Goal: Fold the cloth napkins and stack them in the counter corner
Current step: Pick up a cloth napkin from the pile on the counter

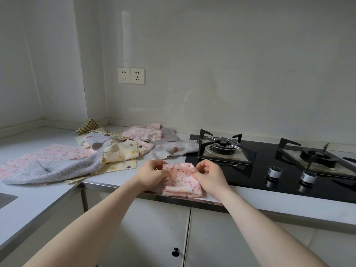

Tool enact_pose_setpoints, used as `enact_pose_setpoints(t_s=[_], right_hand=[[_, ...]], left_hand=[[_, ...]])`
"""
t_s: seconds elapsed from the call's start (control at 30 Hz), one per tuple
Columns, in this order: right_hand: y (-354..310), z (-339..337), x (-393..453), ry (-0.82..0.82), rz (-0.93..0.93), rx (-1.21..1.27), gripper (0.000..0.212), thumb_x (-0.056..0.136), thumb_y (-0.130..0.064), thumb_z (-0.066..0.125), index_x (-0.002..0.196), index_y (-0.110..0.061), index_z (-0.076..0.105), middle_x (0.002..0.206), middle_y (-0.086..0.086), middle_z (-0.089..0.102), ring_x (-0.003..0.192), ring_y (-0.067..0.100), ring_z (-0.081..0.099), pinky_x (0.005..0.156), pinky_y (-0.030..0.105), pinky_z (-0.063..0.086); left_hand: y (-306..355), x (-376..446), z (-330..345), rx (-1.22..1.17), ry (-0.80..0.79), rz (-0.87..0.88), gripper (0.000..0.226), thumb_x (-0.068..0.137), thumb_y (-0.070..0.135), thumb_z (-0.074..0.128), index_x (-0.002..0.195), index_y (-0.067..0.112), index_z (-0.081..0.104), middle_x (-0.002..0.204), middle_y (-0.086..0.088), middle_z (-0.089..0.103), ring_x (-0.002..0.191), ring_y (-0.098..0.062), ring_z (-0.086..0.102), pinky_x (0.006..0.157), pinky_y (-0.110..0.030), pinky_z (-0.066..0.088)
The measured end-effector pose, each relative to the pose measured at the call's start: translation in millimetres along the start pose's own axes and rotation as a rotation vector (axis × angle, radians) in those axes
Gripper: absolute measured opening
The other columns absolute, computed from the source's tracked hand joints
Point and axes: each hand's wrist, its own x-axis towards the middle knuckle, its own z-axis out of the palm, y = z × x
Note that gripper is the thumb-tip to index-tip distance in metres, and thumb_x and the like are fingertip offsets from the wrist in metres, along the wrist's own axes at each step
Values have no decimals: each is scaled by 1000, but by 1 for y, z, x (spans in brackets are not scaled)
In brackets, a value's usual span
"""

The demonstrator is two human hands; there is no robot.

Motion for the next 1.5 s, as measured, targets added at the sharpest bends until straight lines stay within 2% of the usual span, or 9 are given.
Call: enact_pose_setpoints(t_s=[0.07,0.17,0.3,0.5,0.73,1.0,1.17,1.33,1.5], right_hand=[[1,1,-3,20,-22,58,17,83,-19,80,91,-24,66,88,-6,73,71,14,59,77,33,53],[0,0,-3,37,-81,93,24,84,-11,77,95,-32,70,90,-12,76,83,26,68,80,39,58],[0,1,-5,74,-122,62,30,84,-2,70,85,-31,75,86,-10,77,79,10,73,82,36,62],[1,1,-6,103,-98,72,17,83,-8,69,85,-24,73,88,-12,77,85,4,72,85,40,60],[4,3,-8,149,-100,-80,22,83,-6,65,78,-27,67,91,-14,74,88,3,66,82,28,55],[5,7,-6,133,-74,-392,11,87,-15,61,83,-24,64,101,-10,66,102,20,57,88,37,41],[7,6,-6,162,-72,-400,12,88,-16,65,84,-26,63,111,-9,63,111,21,53,84,34,34],[9,5,-10,190,-124,-355,19,88,-16,70,81,-31,61,102,-15,58,102,17,59,81,34,37],[8,9,-18,159,-151,-435,11,88,-23,65,78,-27,64,104,-13,62,101,18,55,86,34,40]], left_hand=[[0,-1,3,-1,34,-2,14,84,11,71,71,17,70,58,9,62,54,-4,54,50,-12,40],[-2,-2,2,-25,119,35,11,84,18,75,74,14,75,55,3,63,48,-5,47,50,-17,38],[-2,-6,-2,-85,152,58,5,88,18,74,84,18,78,70,-1,76,56,-5,64,58,-16,48],[0,-9,0,-63,140,126,4,89,20,76,89,22,80,80,9,78,71,1,69,65,-11,48],[0,-13,3,38,131,137,6,84,23,78,81,27,80,80,13,77,78,-3,68,68,-15,49],[1,-15,2,74,44,117,10,83,18,73,76,20,80,69,9,73,63,0,57,64,-21,48],[4,-16,2,44,-20,123,18,71,33,90,72,20,77,70,7,72,61,-1,55,61,-20,45],[-7,-12,6,191,103,165,19,71,41,89,72,30,74,71,8,71,67,-7,62,68,-33,54],[-5,-13,6,247,147,178,15,76,37,84,74,29,71,72,11,69,69,-7,61,65,-28,52]])
